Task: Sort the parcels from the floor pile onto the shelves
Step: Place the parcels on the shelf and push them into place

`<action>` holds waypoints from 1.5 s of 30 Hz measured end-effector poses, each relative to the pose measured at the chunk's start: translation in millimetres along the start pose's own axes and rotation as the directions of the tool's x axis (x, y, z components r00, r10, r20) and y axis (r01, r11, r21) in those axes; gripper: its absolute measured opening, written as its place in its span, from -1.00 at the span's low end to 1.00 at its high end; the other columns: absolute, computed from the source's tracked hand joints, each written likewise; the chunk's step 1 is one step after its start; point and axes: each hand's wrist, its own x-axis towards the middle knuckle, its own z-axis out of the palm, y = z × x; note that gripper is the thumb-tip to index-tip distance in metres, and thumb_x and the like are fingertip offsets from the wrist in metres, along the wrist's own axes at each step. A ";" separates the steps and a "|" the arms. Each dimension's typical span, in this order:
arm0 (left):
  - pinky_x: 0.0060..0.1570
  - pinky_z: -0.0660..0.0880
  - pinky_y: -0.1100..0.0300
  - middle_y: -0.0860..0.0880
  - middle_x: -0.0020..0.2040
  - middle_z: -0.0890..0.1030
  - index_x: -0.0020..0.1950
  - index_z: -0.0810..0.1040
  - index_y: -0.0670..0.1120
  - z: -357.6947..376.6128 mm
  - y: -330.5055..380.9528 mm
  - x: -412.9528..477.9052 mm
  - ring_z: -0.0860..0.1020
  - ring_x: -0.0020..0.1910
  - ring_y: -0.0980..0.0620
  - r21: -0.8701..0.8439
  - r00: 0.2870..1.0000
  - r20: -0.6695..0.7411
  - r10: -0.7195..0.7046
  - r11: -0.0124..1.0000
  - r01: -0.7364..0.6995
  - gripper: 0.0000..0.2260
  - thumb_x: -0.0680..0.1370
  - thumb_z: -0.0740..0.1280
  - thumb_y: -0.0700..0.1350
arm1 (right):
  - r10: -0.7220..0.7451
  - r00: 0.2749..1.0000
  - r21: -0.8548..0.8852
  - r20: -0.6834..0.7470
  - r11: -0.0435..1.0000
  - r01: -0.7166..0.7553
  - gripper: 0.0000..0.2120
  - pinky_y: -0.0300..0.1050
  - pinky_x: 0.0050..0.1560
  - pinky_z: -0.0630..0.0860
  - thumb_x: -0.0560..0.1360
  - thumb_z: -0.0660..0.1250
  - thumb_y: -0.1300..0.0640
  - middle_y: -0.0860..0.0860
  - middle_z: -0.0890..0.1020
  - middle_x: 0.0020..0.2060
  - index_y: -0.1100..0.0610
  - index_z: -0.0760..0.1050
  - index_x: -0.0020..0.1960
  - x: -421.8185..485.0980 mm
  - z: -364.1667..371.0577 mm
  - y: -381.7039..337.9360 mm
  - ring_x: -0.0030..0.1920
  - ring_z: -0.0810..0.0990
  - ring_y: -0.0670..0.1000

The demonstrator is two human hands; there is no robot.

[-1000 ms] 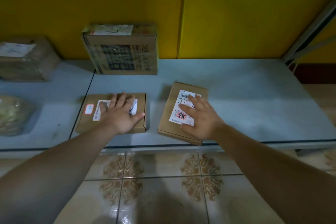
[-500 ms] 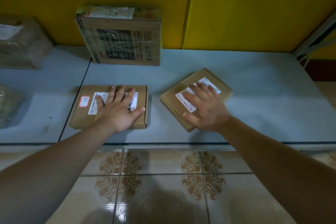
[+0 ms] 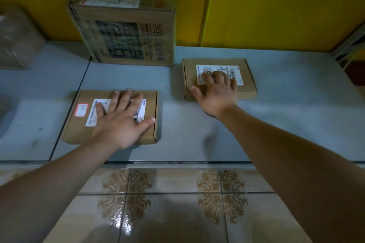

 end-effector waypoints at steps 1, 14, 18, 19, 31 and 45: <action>0.47 -0.19 -0.23 0.12 0.58 -0.24 0.57 -0.13 0.22 0.6 -0.3 -0.2 -0.28 0.55 0.05 -0.002 1.000 -0.004 0.000 1.000 0.000 -0.29 0.49 -0.02 0.42 | 0.013 1.000 -0.015 0.006 1.000 -0.013 -0.30 0.27 0.53 -0.10 0.56 -0.06 -0.38 0.10 0.21 0.53 -0.02 0.16 0.57 5.6 0.1 0.1 0.55 0.06 0.18; 0.47 -0.19 -0.19 0.16 0.58 -0.24 0.56 -0.12 0.23 0.0 0.0 -1.1 -0.27 0.55 0.08 -0.002 1.000 -0.004 -0.016 1.000 0.016 -0.11 0.25 -0.26 0.51 | 0.067 0.996 0.004 0.053 0.998 -0.067 -0.24 0.31 0.50 -0.22 0.57 -0.13 -0.41 0.05 -0.04 0.62 -0.02 -0.06 0.63 67.6 -2.7 -6.6 0.59 -0.14 0.21; 0.48 -0.20 -0.18 0.16 0.58 -0.24 0.56 -0.12 0.24 0.7 0.5 -1.2 -0.27 0.55 0.08 -0.007 1.000 -0.009 -0.013 1.000 0.013 -0.11 0.25 -0.26 0.52 | 0.061 0.997 -0.012 0.041 0.998 -0.061 -0.25 0.31 0.51 -0.20 0.57 -0.14 -0.41 0.05 -0.04 0.62 -0.02 -0.07 0.63 73.9 -0.7 -7.7 0.59 -0.14 0.22; 0.48 -0.20 -0.18 0.16 0.58 -0.24 0.56 -0.13 0.24 0.7 0.1 -1.2 -0.27 0.55 0.08 -0.009 1.000 -0.008 -0.013 1.000 0.013 -0.11 0.25 -0.26 0.52 | 0.063 0.997 -0.012 0.038 0.998 -0.063 -0.25 0.31 0.51 -0.20 0.57 -0.14 -0.40 0.05 -0.04 0.62 -0.01 -0.06 0.63 75.0 -0.4 -8.2 0.59 -0.14 0.22; 0.48 -0.22 -0.19 0.16 0.58 -0.25 0.56 -0.13 0.23 -0.2 1.3 -1.9 -0.29 0.54 0.08 -0.012 1.000 -0.013 -0.004 1.000 0.004 -0.12 0.26 -0.25 0.50 | 0.056 0.998 -0.008 -0.010 0.998 -0.056 -0.22 0.31 0.52 -0.22 0.57 -0.13 -0.41 0.10 -0.03 0.61 0.02 -0.07 0.63 79.3 -0.5 -11.3 0.59 -0.14 0.20; 0.46 -0.27 -0.20 0.15 0.58 -0.25 0.56 -0.13 0.24 0.7 0.7 -5.6 -0.30 0.54 0.08 -0.027 1.000 0.001 0.005 1.000 -0.005 -0.11 0.25 -0.24 0.51 | 0.001 1.000 -0.038 0.017 0.999 0.000 -0.30 0.30 0.51 -0.19 0.61 0.04 -0.29 0.12 -0.04 0.61 -0.03 -0.09 0.62 62.4 4.6 -5.9 0.59 -0.13 0.23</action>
